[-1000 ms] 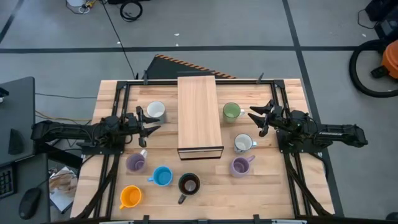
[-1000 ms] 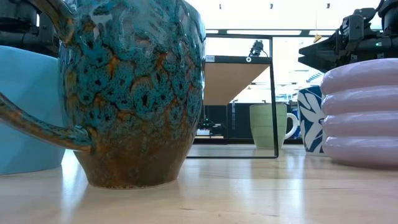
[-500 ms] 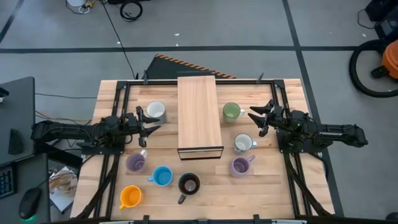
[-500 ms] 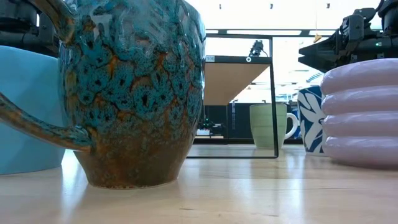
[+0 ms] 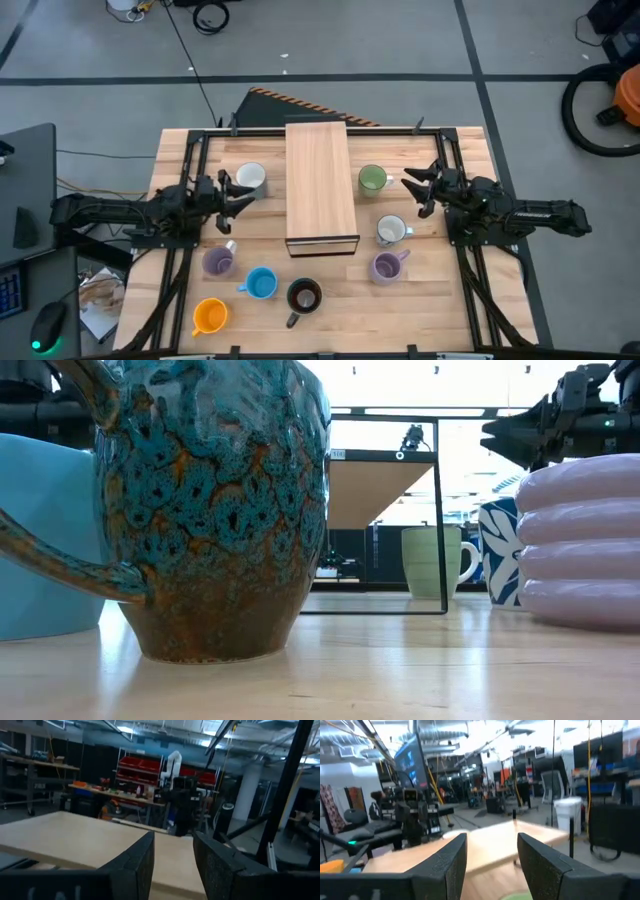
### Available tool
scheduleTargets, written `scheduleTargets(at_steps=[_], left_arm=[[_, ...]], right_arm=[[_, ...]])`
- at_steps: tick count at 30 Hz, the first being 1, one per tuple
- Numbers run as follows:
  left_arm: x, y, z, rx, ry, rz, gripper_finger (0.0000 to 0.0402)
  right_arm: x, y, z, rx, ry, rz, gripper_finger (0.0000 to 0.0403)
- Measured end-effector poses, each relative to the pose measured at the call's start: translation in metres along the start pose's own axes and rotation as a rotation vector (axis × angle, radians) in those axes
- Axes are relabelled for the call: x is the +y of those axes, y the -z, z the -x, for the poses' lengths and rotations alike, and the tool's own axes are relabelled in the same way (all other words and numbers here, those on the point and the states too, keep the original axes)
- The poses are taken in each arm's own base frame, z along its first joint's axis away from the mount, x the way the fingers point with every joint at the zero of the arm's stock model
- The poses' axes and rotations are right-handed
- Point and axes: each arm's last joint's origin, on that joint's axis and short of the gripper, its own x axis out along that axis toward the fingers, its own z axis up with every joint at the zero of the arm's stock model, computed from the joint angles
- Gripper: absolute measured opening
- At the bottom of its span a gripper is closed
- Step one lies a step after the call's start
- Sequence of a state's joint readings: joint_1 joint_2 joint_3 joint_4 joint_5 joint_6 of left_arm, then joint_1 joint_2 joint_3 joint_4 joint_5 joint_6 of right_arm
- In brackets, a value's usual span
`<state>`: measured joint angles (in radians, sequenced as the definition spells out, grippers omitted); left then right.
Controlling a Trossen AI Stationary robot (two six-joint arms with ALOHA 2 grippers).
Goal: Place coffee mugs
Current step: Put the blue mug on the shelf
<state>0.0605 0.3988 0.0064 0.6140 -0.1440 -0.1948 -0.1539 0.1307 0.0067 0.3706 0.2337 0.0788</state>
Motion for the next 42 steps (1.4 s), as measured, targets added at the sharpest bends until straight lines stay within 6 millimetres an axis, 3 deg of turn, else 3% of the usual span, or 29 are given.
scheduleTargets(at_steps=[5,13,22,33,42], left_arm=[[-0.001,-0.007,0.000,-0.054,0.013,0.110,0.0142],[-0.005,-0.032,-0.019,0.181,-0.092,0.078,0.0142],[0.000,-0.048,-0.042,0.409,-0.268,0.048,0.0141],[0.021,-0.056,-0.069,0.701,-0.408,0.014,0.0141],[0.039,-0.075,-0.088,0.934,-0.529,-0.023,0.0141]], right_arm=[[0.001,-0.013,0.001,-0.132,-0.001,-0.013,0.0181],[0.001,-0.024,0.003,-0.249,-0.015,-0.110,0.0181],[0.002,-0.017,-0.003,-0.129,-0.018,-0.090,0.0174],[0.001,-0.029,-0.018,-0.056,0.035,0.076,0.0164],[0.005,-0.019,-0.027,0.023,-0.075,0.037,0.0164]])
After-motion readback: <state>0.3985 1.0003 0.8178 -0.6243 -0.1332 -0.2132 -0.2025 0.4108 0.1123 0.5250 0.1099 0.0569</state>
